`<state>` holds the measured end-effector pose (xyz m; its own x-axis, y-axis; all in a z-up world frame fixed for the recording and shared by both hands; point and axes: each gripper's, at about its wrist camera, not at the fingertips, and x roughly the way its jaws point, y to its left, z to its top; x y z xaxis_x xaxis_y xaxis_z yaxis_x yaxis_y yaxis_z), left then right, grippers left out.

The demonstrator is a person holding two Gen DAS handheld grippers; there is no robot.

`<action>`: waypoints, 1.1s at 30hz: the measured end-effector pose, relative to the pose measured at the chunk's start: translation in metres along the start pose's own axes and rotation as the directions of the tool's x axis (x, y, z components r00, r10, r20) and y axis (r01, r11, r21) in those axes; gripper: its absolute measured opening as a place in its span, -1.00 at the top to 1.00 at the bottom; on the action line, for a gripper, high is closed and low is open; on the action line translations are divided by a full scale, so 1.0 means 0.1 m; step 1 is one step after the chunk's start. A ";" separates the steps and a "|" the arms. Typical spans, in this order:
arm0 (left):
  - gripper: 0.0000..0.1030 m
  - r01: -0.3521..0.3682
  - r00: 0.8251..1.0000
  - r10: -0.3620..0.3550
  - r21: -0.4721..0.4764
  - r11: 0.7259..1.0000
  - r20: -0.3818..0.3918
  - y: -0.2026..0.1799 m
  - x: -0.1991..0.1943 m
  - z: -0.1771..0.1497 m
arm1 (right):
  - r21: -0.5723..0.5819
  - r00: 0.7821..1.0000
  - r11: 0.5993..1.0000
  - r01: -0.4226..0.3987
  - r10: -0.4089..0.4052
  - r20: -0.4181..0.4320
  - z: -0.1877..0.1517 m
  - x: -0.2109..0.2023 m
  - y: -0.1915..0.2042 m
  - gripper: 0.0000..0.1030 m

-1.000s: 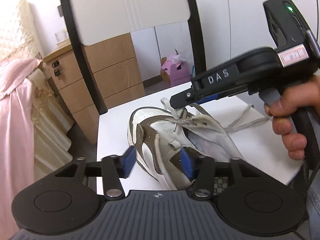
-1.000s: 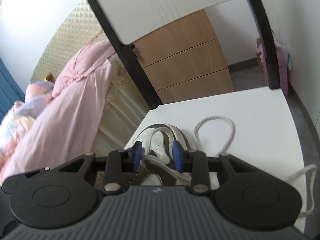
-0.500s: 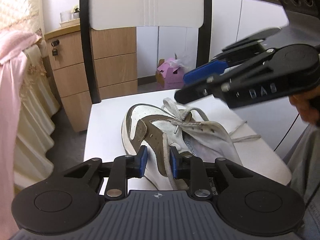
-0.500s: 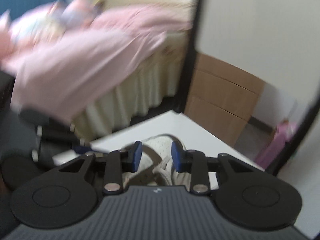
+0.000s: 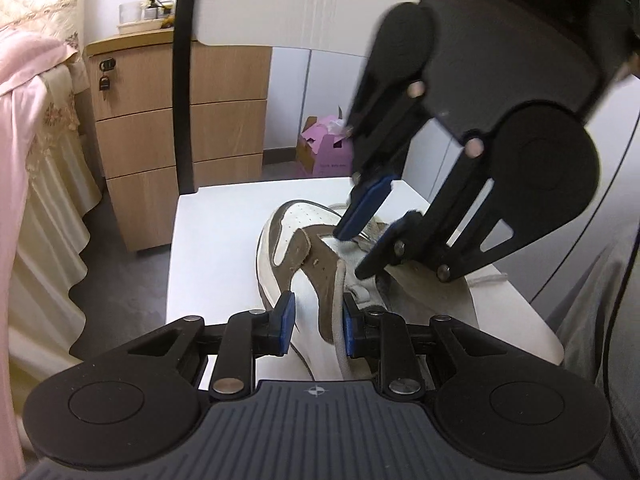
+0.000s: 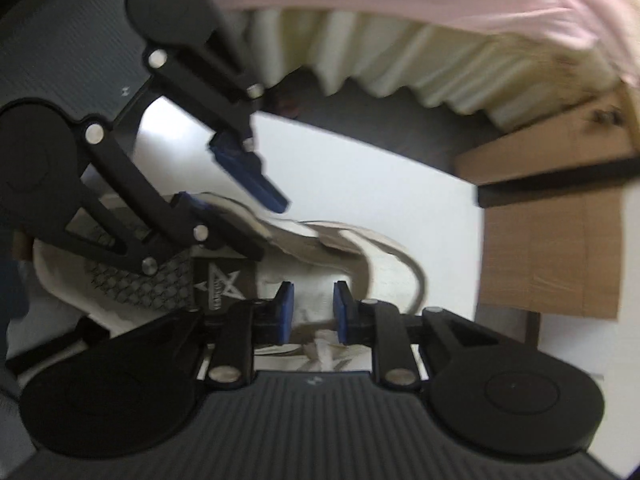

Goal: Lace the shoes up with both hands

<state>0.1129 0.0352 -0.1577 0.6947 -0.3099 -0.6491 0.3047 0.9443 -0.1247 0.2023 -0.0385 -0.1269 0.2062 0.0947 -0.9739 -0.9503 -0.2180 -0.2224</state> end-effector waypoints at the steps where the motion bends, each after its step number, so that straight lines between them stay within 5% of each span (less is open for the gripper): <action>1: 0.47 0.002 1.000 -0.002 0.002 1.000 -0.003 0.00 0.00 -0.01 | -0.018 0.999 1.000 -0.012 0.011 -0.031 0.03 0.04 0.00 0.58; 11: 0.50 -0.016 0.999 0.018 0.050 0.999 -0.027 -0.07 0.04 -0.04 | -0.031 0.981 0.999 -0.023 0.016 -0.195 0.13 0.35 0.05 0.95; 16: 0.60 -0.032 0.999 0.036 0.112 0.993 -0.028 -0.15 0.07 -0.07 | 0.260 0.998 0.965 -0.030 0.014 0.065 -0.13 0.01 -0.19 1.00; 21: 0.60 -0.044 0.999 0.047 0.144 0.989 -0.021 -0.19 0.08 -0.09 | 0.517 0.956 0.853 -0.067 -0.093 0.278 -0.47 -0.32 -0.31 0.99; 25: 0.60 -0.041 0.999 0.045 0.129 0.991 -0.025 -0.17 0.08 -0.07 | 0.432 0.966 0.902 -0.016 -0.097 0.238 -0.45 -0.37 -0.27 0.79; 26: 0.60 -0.041 0.999 0.045 0.130 0.991 -0.025 -0.16 0.08 -0.07 | 0.390 0.974 0.921 -0.022 -0.068 0.216 -0.41 -0.34 -0.25 0.49; 28: 0.60 -0.045 0.999 0.049 0.136 0.990 -0.024 -0.18 0.08 -0.08 | 0.293 0.989 0.956 -0.025 -0.020 0.149 -0.30 -0.26 -0.19 0.30; 33: 0.59 -0.045 0.999 0.049 0.138 0.989 -0.024 -0.18 0.09 -0.07 | 0.170 1.000 0.985 -0.030 0.030 0.006 -0.12 0.05 -0.16 0.38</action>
<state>0.1090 0.0161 -0.1665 0.6930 -0.2607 -0.6722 0.3602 0.9328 0.0095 0.2215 -0.0463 -0.1284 0.1767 0.0939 -0.9798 -0.9819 -0.0526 -0.1821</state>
